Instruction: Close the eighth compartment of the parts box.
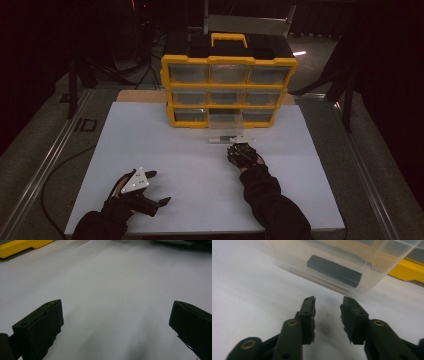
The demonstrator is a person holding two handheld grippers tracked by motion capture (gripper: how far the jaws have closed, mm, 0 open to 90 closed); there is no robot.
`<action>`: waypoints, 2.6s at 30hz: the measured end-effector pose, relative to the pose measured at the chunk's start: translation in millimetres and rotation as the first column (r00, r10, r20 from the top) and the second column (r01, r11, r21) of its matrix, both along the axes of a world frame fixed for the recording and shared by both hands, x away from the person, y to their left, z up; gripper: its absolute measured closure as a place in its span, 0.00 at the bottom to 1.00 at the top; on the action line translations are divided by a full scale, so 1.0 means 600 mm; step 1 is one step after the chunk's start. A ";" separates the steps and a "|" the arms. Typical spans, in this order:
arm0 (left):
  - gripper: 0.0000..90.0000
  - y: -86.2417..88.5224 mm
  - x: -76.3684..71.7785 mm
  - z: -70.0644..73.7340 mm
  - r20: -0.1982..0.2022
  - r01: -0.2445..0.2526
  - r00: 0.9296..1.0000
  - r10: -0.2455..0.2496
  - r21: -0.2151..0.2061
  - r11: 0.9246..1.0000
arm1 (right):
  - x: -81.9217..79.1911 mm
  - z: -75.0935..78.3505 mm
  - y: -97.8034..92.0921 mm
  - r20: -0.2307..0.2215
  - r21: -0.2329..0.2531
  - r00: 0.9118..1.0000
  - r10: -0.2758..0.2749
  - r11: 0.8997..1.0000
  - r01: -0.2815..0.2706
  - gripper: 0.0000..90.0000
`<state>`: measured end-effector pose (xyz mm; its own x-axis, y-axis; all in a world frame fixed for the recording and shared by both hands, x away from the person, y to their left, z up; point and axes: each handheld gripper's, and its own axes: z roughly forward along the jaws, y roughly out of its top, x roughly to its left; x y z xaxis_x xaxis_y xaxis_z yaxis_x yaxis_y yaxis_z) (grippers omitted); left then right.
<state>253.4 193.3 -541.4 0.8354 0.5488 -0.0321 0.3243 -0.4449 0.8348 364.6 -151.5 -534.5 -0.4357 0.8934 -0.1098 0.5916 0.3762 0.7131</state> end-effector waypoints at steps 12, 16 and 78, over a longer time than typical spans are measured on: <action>0.00 0.000 0.000 0.000 -0.001 -0.001 1.000 0.001 -0.003 1.000 | -0.001 0.004 -0.003 0.007 0.011 1.000 0.027 1.000 -0.027 0.94; 0.00 0.000 0.000 0.000 -0.001 -0.002 1.000 0.002 -0.003 1.000 | 0.000 0.006 -0.003 0.003 0.005 1.000 0.030 1.000 -0.030 0.96; 0.00 0.001 0.001 0.000 -0.007 -0.001 1.000 0.001 -0.012 1.000 | 0.029 0.044 0.001 0.032 -0.018 0.998 0.045 0.999 -0.044 1.00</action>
<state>253.8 193.9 -541.2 0.8345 0.5493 -0.0439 0.3303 -0.4347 0.8378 382.0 -151.1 -508.2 -0.4710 0.8709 -0.1402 0.5505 0.4144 0.7247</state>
